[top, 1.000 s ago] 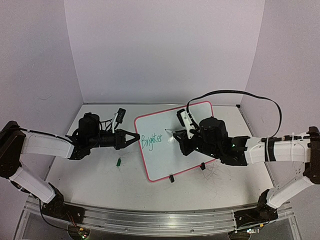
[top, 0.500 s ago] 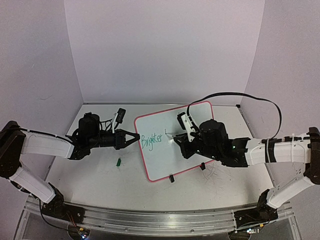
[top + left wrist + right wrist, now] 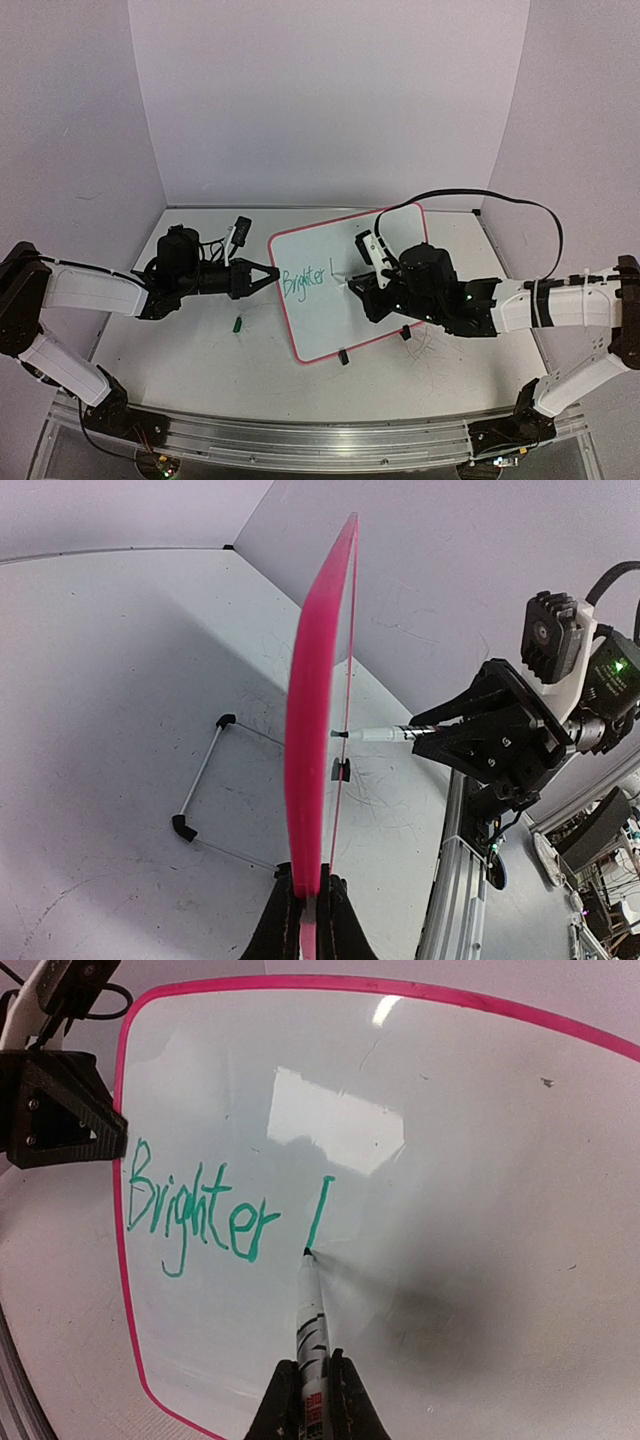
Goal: Write a sentence on the whiteboard
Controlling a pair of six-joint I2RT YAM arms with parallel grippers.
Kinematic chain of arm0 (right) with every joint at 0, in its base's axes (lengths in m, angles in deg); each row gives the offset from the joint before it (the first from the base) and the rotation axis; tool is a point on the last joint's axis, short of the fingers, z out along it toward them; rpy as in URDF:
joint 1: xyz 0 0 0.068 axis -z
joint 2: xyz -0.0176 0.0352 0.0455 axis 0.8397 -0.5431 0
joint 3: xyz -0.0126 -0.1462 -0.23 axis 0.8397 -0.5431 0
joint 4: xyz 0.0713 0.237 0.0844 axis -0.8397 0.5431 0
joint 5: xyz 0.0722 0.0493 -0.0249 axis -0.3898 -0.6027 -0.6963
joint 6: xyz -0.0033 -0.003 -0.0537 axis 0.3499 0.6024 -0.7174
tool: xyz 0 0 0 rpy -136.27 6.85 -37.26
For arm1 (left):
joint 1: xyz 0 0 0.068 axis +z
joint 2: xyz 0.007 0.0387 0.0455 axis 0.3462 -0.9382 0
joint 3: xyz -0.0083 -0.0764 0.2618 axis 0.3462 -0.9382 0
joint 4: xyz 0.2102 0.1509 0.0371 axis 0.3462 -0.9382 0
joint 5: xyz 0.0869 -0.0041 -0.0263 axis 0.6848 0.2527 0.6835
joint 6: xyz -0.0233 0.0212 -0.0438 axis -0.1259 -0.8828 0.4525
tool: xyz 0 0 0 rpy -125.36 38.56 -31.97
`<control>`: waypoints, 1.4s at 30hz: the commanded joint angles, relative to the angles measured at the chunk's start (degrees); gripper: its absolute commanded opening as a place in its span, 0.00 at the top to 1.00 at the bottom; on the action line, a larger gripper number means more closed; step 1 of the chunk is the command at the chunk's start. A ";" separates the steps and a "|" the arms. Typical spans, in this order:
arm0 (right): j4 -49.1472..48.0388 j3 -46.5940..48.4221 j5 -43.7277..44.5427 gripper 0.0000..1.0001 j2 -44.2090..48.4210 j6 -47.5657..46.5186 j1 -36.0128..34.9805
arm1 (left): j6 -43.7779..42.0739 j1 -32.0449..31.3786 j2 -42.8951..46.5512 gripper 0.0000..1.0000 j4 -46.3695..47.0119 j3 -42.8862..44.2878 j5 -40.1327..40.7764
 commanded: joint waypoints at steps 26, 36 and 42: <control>-4.96 -0.59 -2.20 1.00 3.53 -2.38 -0.17 | -1.70 0.04 1.22 1.00 0.12 2.00 0.57; -4.77 2.46 0.05 1.00 0.70 -2.28 -0.20 | -1.84 0.02 1.41 1.00 0.05 1.96 0.51; -3.98 2.72 0.25 1.00 -0.05 -2.09 -0.16 | -1.96 0.02 1.41 1.00 0.00 2.13 0.33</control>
